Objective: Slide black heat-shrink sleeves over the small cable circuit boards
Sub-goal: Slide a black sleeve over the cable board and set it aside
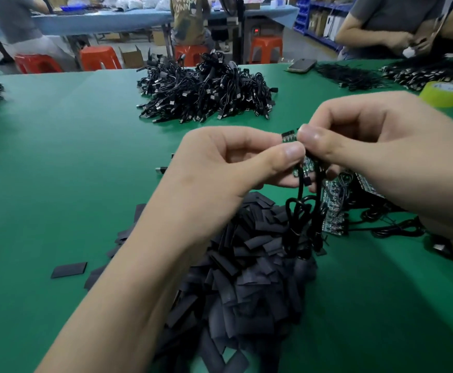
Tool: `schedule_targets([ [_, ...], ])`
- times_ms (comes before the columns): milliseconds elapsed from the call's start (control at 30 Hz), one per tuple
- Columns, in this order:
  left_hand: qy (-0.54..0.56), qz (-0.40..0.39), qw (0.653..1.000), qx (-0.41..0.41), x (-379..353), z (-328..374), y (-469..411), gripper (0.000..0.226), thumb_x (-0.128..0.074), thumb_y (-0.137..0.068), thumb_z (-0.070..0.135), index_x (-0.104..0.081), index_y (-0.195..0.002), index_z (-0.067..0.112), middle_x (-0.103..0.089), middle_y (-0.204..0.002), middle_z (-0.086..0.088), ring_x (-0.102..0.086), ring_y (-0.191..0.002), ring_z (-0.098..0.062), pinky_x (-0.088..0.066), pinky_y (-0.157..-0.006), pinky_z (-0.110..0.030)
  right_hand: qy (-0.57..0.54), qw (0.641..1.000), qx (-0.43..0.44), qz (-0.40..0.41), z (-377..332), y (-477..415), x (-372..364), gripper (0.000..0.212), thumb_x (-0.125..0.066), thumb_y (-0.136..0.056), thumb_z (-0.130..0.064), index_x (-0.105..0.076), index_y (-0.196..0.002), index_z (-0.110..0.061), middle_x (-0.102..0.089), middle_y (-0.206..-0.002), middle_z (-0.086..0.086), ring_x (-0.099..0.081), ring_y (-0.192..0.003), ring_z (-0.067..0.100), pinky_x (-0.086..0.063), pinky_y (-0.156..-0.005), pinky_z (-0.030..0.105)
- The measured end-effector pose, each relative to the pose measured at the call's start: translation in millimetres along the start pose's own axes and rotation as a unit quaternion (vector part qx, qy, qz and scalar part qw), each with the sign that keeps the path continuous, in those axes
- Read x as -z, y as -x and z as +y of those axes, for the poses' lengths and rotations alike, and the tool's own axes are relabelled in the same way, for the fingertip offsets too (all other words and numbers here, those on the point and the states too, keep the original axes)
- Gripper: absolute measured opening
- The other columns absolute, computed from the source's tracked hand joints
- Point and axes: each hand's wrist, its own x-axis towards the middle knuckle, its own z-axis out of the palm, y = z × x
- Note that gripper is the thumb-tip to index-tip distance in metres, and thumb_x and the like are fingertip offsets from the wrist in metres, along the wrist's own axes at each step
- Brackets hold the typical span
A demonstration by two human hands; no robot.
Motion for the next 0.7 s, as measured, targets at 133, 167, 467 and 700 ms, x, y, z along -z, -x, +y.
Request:
schedule_targets([
  [133, 0.022, -0.010, 1.000, 0.007, 13.6, -0.2, 2.4, 0.011, -0.073, -0.081, 0.014, -0.073, -0.087, 0.005, -0.075, -0.070, 0.001, -0.070, -0.063, -0.006, -0.053, -0.067, -0.013, -0.066, 0.998, -0.001, 0.003, -2.4, -4.2, -16.8, 0.028, -0.065, -0.089, -0.043, -0.069, -0.073, -0.021, -0.060, -0.059, -0.006, -0.048, -0.057, 0.003, -0.039, -0.054, 0.010],
  [167, 0.024, -0.010, 1.000, 0.008, 14.6, -0.4, 1.6, 0.013, -0.073, -0.079, 0.014, -0.073, -0.088, 0.005, -0.074, -0.070, 0.001, -0.069, -0.063, -0.006, -0.053, -0.067, -0.013, -0.085, 0.996, -0.011, 0.002, -3.0, -4.1, -18.9, 0.027, -0.064, -0.087, -0.042, -0.069, -0.072, -0.020, -0.062, -0.061, -0.001, -0.050, -0.058, 0.005, -0.041, -0.054, 0.012],
  [467, 0.042, -0.026, 0.999, 0.022, 24.7, -0.5, 0.3, 0.025, -0.073, -0.076, 0.017, -0.074, -0.095, 0.001, -0.077, -0.083, -0.012, -0.071, -0.072, -0.015, -0.056, -0.075, -0.020, -0.263, 0.960, -0.085, -0.034, -10.0, -3.6, -29.8, 0.027, -0.066, -0.080, -0.036, -0.061, -0.075, -0.010, -0.075, -0.083, 0.017, -0.066, -0.061, 0.010, -0.047, -0.049, 0.019],
  [700, 0.058, -0.035, 0.997, 0.029, 25.8, 0.1, 0.3, 0.022, -0.072, -0.074, 0.018, -0.073, -0.091, 0.004, -0.075, -0.075, -0.006, -0.070, -0.070, -0.014, -0.056, -0.077, -0.021, -0.291, 0.949, -0.110, -0.048, -10.6, -3.6, -31.1, 0.024, -0.069, -0.075, -0.039, -0.065, -0.071, -0.015, -0.076, -0.085, 0.018, -0.065, -0.061, 0.014, -0.050, -0.049, 0.020],
])
